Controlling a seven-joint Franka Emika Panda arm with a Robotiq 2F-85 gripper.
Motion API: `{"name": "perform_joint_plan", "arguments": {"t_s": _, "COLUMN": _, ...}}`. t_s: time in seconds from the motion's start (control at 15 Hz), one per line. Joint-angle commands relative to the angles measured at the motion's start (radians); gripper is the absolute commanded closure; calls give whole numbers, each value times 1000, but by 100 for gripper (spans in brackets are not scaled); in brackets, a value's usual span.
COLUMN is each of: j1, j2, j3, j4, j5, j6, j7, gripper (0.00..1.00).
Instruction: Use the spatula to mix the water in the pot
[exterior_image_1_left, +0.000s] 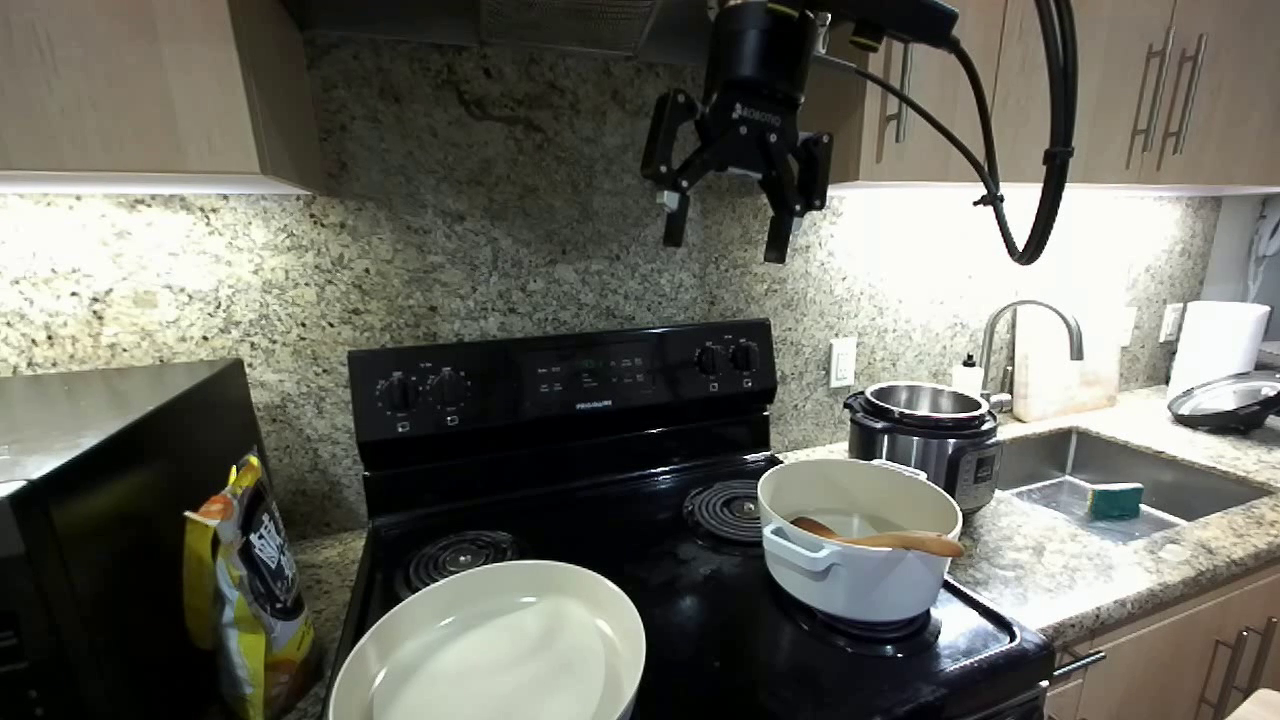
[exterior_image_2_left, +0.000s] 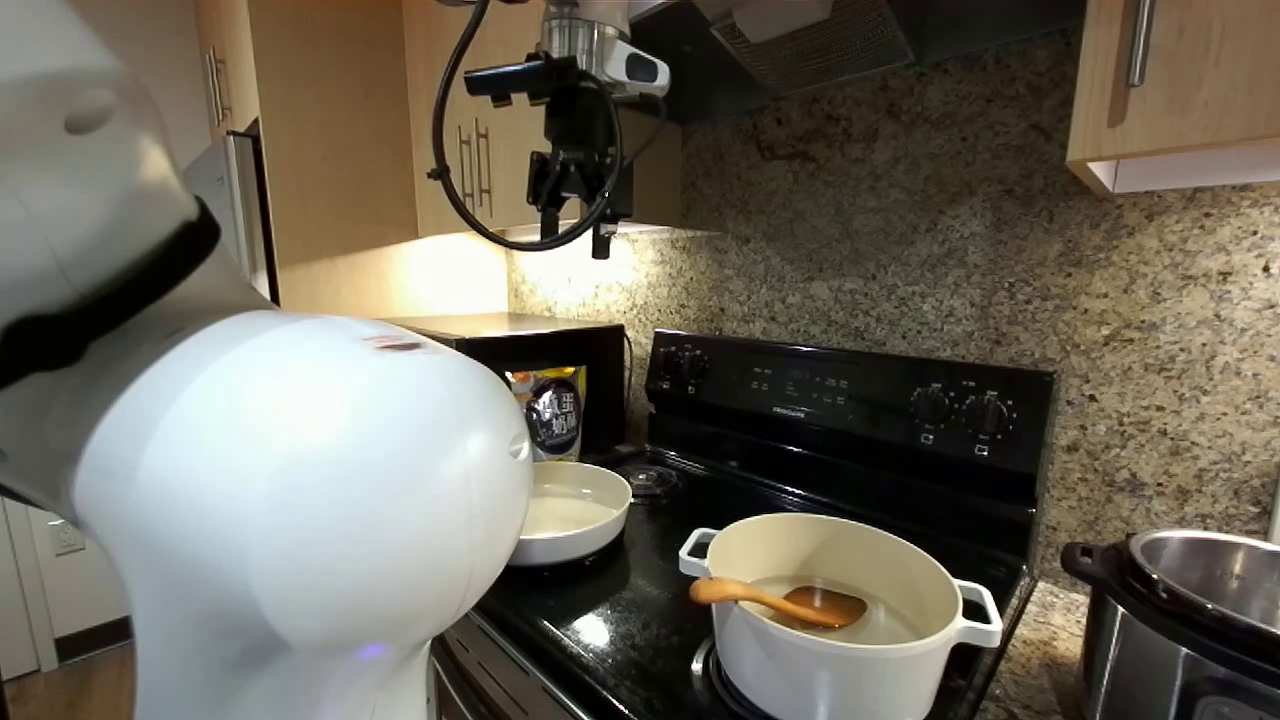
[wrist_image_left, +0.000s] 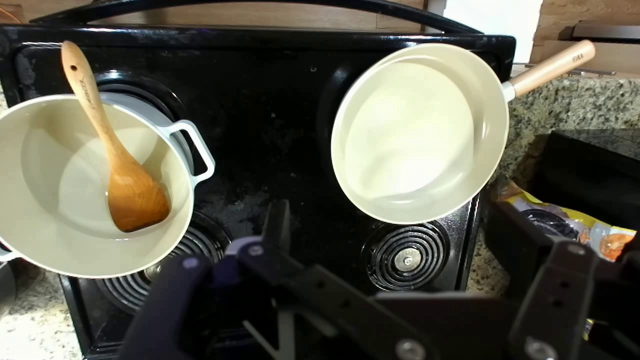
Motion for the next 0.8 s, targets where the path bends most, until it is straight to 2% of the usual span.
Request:
{"name": "perform_joint_plan", "arguments": {"t_s": 0.0, "j1": -9, "j2": 0, "j3": 6, "j4": 2, "j5": 4, "j6": -3, "j7": -4, "gripper": 0}}
{"name": "perform_joint_plan", "arguments": {"t_s": 0.53, "j1": -9, "j2": 0, "j3": 6, "j4": 2, "j5": 4, "j6": -3, "j7": -4, "gripper": 0}}
{"name": "perform_joint_plan", "arguments": {"t_s": 0.73, "j1": -25, "j2": 3, "j3": -1, "j4": -5, "j5": -28, "j6": 2, "j7": -18, "gripper": 0}}
